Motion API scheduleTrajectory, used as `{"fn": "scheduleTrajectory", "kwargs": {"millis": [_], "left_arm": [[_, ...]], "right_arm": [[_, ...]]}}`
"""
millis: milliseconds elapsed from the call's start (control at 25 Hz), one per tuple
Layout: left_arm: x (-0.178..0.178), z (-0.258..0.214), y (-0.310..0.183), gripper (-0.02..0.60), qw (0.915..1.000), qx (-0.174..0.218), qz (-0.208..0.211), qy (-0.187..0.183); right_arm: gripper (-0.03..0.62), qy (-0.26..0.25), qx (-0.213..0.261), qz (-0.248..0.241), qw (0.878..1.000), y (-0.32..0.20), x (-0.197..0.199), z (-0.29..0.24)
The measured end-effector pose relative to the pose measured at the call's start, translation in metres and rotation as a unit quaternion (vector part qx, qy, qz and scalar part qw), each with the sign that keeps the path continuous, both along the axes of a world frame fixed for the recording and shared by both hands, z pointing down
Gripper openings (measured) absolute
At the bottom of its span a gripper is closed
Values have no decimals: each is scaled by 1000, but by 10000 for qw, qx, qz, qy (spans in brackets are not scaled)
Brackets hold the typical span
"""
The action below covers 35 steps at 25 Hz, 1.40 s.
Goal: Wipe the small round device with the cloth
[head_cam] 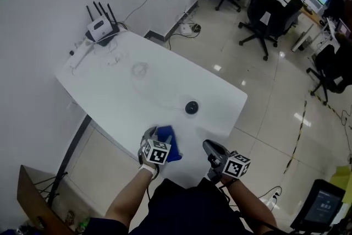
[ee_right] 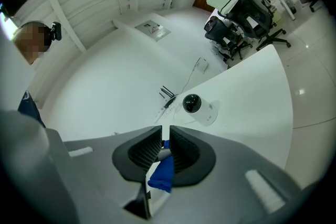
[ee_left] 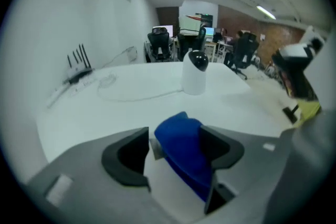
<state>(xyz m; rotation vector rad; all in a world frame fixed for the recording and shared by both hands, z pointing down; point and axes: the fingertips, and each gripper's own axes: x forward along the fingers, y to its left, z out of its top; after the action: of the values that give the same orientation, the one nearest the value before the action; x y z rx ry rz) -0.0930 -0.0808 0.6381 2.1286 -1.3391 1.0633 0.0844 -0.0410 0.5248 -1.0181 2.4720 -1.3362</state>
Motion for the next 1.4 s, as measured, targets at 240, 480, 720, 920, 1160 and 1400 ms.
{"fn": "scheduleTrajectory", "kwargs": {"millis": [240,480,720,920,1160,1400], "left_arm": [[-7,-97,0,322,9896,1371,-135,420],[23,-178,18,131,9664,1927,168,1694],[84,-207,41,51,9448,2186,507,2385],[112,-207,54,40,9371,2171,1091,2507],[119,-209,51,40,9339,2225,1233,2512],[120,-206,55,40,9360,2157,1256,2483]], "right_arm": [[49,421,190,145,9988,-6,5,-19],[20,1135,960,158,9888,-7,-2,-52],[14,1869,2171,263,9577,-10,-15,-103],[14,2142,2745,359,9367,-9,-15,-136],[12,2211,2752,397,9348,-5,-10,-133],[13,2281,2745,436,9331,-2,-4,-135]]}}
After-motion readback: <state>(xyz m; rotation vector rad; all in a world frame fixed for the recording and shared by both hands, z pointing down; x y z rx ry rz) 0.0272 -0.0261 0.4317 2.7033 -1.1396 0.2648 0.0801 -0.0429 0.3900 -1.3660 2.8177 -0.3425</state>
